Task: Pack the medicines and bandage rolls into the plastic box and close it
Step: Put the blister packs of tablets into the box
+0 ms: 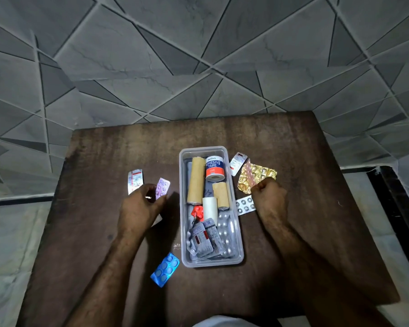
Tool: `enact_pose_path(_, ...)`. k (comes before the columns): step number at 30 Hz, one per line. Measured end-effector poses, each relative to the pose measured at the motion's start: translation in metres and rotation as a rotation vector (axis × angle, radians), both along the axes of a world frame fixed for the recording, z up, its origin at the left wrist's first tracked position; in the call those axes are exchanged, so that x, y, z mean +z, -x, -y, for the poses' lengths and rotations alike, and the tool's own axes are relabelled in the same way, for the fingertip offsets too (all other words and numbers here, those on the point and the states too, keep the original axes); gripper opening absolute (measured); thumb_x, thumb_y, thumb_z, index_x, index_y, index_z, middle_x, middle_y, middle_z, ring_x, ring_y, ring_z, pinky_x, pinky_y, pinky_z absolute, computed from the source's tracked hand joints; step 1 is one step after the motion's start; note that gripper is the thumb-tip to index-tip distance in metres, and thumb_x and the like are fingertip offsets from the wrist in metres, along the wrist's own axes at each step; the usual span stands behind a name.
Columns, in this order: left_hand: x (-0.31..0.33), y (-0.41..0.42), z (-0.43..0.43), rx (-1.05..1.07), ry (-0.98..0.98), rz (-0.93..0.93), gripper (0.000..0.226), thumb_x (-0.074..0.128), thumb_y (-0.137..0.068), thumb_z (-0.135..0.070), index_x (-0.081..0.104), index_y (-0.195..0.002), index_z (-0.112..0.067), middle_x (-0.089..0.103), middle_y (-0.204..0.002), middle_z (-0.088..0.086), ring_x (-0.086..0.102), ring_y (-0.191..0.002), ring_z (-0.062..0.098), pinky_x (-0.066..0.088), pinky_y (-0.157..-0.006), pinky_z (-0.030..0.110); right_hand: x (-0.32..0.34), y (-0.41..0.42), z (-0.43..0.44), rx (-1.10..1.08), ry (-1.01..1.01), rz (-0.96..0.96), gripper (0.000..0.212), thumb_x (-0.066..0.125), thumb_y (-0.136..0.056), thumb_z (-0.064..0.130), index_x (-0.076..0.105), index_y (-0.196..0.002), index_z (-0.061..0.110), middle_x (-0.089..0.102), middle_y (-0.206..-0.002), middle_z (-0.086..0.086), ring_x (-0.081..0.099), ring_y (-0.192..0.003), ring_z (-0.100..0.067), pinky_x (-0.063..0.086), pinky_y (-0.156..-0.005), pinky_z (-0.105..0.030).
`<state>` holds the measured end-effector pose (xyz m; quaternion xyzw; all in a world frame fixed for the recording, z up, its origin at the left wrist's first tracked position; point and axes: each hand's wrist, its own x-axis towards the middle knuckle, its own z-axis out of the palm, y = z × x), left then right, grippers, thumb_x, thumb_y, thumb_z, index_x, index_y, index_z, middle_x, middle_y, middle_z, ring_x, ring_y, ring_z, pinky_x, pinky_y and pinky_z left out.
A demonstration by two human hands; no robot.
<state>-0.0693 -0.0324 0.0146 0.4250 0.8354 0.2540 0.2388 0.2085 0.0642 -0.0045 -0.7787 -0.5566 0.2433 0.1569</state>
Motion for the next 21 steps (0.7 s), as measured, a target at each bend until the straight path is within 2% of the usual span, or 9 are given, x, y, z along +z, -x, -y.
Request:
enact_pose_path(4,0.009,-0.010,-0.006,0.059,-0.046,0.074,0.025,0.078,-0.076,-0.039,0.070,-0.093,-0.024,0.069,-0.083,-0.009,0.063,-0.078,0.007,0.040,-0.068,0.019,0.010,-0.004,-0.001,-0.044,-0.050,-0.059,0.015,0.058,-0.080,0.033,0.064,-0.087,0.020,0.073,-0.088,-0.006,0.066,-0.081,-0.029,0.054,-0.072,-0.034)
enact_pose_path(8,0.010,-0.019,-0.014,0.065,-0.029,0.056,0.034,0.075,-0.075,-0.047,0.071,-0.096,-0.020,0.074,-0.085,-0.004,0.070,-0.081,0.015,0.048,-0.071,0.025,0.026,-0.001,0.001,-0.043,-0.138,-0.143,0.008,0.064,-0.081,0.029,0.066,-0.083,0.022,0.073,-0.084,-0.001,0.067,-0.079,-0.022,0.054,-0.072,-0.032)
enact_pose_path(10,0.013,-0.026,-0.018,0.055,-0.024,-0.004,0.035,0.074,-0.076,-0.048,0.071,-0.095,-0.019,0.075,-0.089,-0.001,0.070,-0.085,0.019,0.046,-0.071,0.026,0.034,0.006,0.004,-0.010,-0.207,-0.185,0.006,0.066,-0.082,0.025,0.068,-0.082,0.019,0.073,-0.080,-0.002,0.067,-0.076,-0.022,0.054,-0.072,-0.032)
enact_pose_path(13,0.020,-0.040,-0.026,0.006,-0.025,-0.070,0.036,0.073,-0.079,-0.045,0.070,-0.095,-0.014,0.074,-0.094,0.007,0.068,-0.091,0.028,0.043,-0.070,0.028,0.043,0.021,0.010,0.081,-0.321,-0.230,0.007,0.069,-0.081,0.019,0.068,-0.080,0.013,0.071,-0.075,-0.004,0.066,-0.071,-0.021,0.053,-0.070,-0.032)
enact_pose_path(16,0.023,-0.051,-0.032,-0.052,0.006,-0.096,0.036,0.070,-0.081,-0.044,0.067,-0.092,-0.010,0.071,-0.093,0.012,0.066,-0.089,0.032,0.041,-0.066,0.028,0.046,0.039,0.016,0.203,-0.389,-0.244,0.008,0.069,-0.081,0.018,0.067,-0.079,0.010,0.069,-0.074,-0.005,0.063,-0.068,-0.020,0.050,-0.068,-0.029)
enact_pose_path(18,0.022,-0.059,-0.034,-0.082,0.049,-0.116,0.034,0.069,-0.081,-0.044,0.064,-0.087,-0.011,0.069,-0.091,0.014,0.065,-0.085,0.033,0.036,-0.064,0.027,0.045,0.051,0.019,0.307,-0.427,-0.205,0.007,0.067,-0.081,0.018,0.066,-0.080,0.011,0.067,-0.077,-0.004,0.061,-0.069,-0.019,0.045,-0.066,-0.026)
enact_pose_path(21,0.021,-0.071,-0.032,-0.123,0.085,-0.147,0.032,0.064,-0.084,-0.044,0.061,-0.085,-0.012,0.065,-0.089,0.012,0.065,-0.082,0.033,0.041,-0.062,0.029,0.042,0.068,0.021,0.454,-0.456,-0.128,0.008,0.063,-0.083,0.019,0.064,-0.085,0.011,0.066,-0.084,-0.008,0.061,-0.073,-0.027,0.048,-0.065,-0.032)
